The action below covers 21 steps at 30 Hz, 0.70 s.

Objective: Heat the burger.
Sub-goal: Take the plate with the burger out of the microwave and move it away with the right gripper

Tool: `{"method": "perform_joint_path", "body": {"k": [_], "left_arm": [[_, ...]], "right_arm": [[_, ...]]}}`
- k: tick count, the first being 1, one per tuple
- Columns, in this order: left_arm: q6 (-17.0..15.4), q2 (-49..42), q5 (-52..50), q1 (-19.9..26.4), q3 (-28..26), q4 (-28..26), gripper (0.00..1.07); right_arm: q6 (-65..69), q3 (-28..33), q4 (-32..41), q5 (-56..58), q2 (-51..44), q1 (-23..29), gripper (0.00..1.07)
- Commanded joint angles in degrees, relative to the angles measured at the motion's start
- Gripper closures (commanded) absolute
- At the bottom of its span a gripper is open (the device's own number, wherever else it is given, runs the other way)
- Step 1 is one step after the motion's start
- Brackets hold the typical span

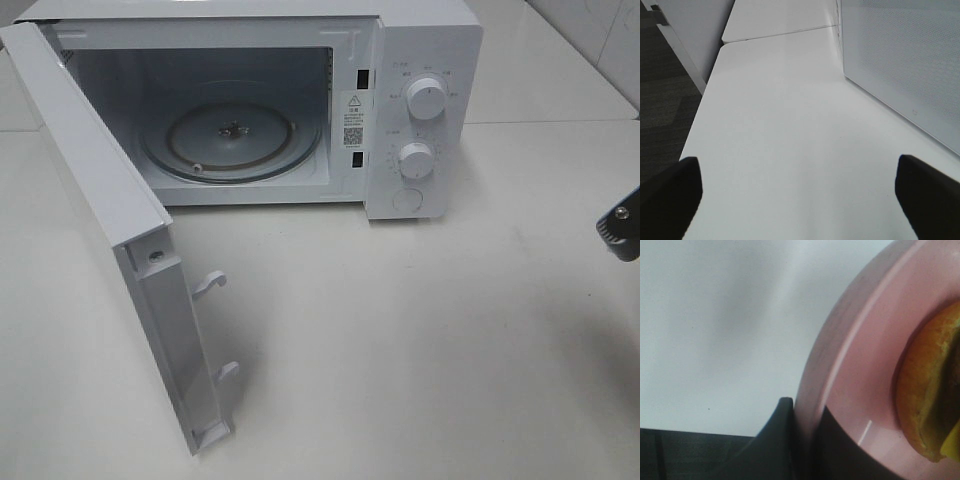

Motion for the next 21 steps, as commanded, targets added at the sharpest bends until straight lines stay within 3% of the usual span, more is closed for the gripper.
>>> {"method": "perform_joint_path", "body": {"k": [1,13,21], "left_arm": [[-0.2,-1.0,-0.6,0.1,0.2,-0.2,0.09],[-0.2,-1.0,-0.6,0.1,0.2,-0.2,0.09],[-0.2,-1.0,-0.6,0.1,0.2,-0.2,0.09]], "right_arm": [[5.8,-0.5,-4.4,-0.5,4.2,-0.3,1.07],[12.9,-0.5,-5.1,-7.7,13.8,-0.4,1.07],[15.0,-0.5,-6.4,-13.9,21.5,-5.8,1.06]]}}
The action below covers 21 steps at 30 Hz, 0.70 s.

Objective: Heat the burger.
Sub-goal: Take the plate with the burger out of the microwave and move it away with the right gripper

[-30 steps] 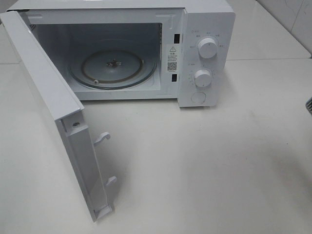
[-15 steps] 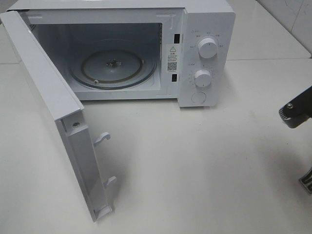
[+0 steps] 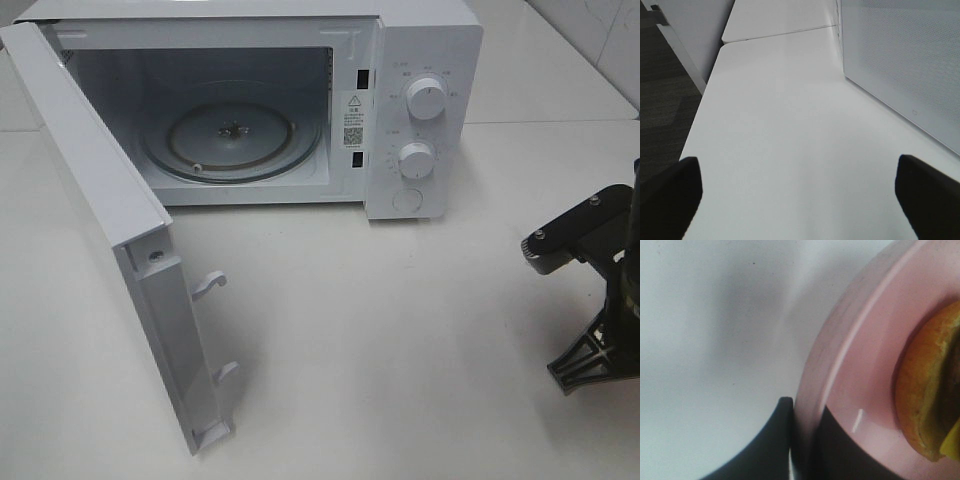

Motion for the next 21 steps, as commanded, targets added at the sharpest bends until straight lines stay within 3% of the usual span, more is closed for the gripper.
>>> {"method": "perform_joint_path", "body": {"k": [1,13,21], "left_arm": [[-0.2,-1.0,-0.6,0.1,0.2,-0.2,0.09],[-0.2,-1.0,-0.6,0.1,0.2,-0.2,0.09],[-0.2,-1.0,-0.6,0.1,0.2,-0.2,0.09]], "right_arm": [[0.5,-0.5,-3.5,0.4,2.8,-2.3,1.06],[3.3,-0.5,-6.3,-6.4,11.2,-8.1,1.06],[3.5,-0.5,-7.0,-8.3,13.5,-8.8,1.01]]}}
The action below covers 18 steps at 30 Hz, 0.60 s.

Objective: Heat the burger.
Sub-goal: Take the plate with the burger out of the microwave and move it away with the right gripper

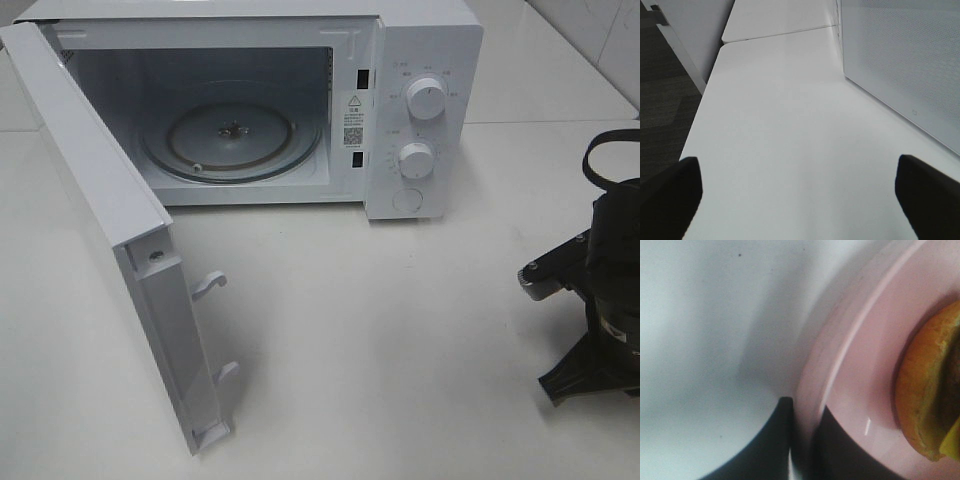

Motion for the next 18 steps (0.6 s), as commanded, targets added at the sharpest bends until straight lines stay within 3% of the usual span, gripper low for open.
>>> {"method": "perform_joint_path", "body": {"k": [1,7,10,13,18], "left_arm": [[-0.2,-1.0,-0.6,0.1,0.2,-0.2,0.09],[-0.2,-1.0,-0.6,0.1,0.2,-0.2,0.09],[-0.2,-1.0,-0.6,0.1,0.2,-0.2,0.09],[-0.2,-1.0,-0.6,0.1,0.2,-0.2,0.09],[-0.2,-1.0,-0.6,0.1,0.2,-0.2,0.09]], "right_arm": [[0.5,-0.3,-2.4,1.8,0.1,-0.2,1.01],[0.4,-0.3,-1.9,1.9,0.1,-0.2,0.88],[-0.1,-0.3,-0.5,2.2,-0.1,-0.1,0.74],[-1.5,-0.3,1.8,2.0,-1.4,-0.1,0.66],[-6.2,-0.3,6.2,1.1,-6.6,-0.1,0.63]]}}
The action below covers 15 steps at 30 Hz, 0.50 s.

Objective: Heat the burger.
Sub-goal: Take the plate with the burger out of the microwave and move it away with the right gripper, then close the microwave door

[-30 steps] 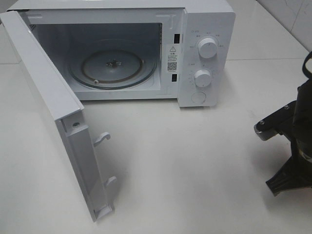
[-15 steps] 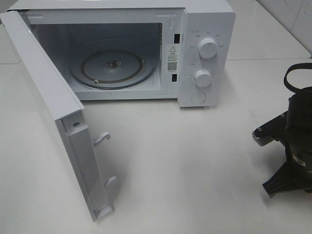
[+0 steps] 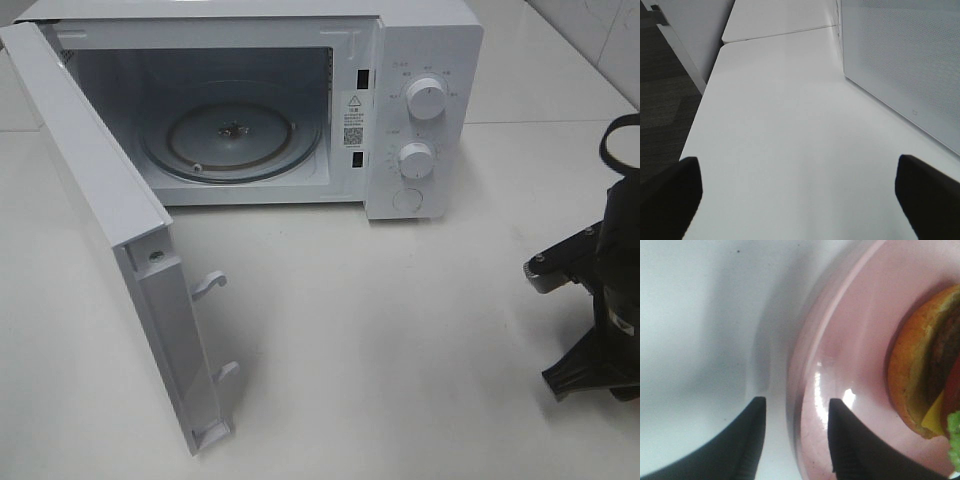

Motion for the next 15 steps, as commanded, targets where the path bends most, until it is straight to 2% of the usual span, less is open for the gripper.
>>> {"method": "perform_joint_path", "body": {"k": [1,4,5,6,9,11,14,15], "left_arm": [[-0.2,-1.0,-0.6,0.1,0.2,-0.2,0.09],[-0.2,-1.0,-0.6,0.1,0.2,-0.2,0.09],[-0.2,-1.0,-0.6,0.1,0.2,-0.2,0.09],[-0.2,-1.0,-0.6,0.1,0.2,-0.2,0.09],[-0.2,-1.0,-0.6,0.1,0.2,-0.2,0.09],[-0.2,-1.0,-0.6,0.1,0.2,-0.2,0.09],[-0.2,-1.0,-0.6,0.1,0.2,-0.2,0.09],[-0.2,-1.0,-0.6,0.1,0.2,-0.2,0.09]], "right_arm": [[-5.4,-0.3,4.8,-0.9,-5.4,-0.1,0.63],[-7.1,-0.3,6.2,-1.4,-7.1,-0.1,0.63],[-11.3,-0.3,9.8,-2.6,-10.7,-0.1,0.62],[-16.4,-0.3,13.5,-3.7,-14.4,-0.1,0.55],[-18.6,-0.3,15.1,-4.0,-15.8,-0.1,0.51],[-26.9,-0.3,21.2,-4.2,-22.3,-0.1,0.29],[-28.1,-0.3,22.3,-4.1,-23.5,-0.1,0.24],[-30.2,-0.3,25.2,-3.0,-26.6,-0.1,0.18]]}}
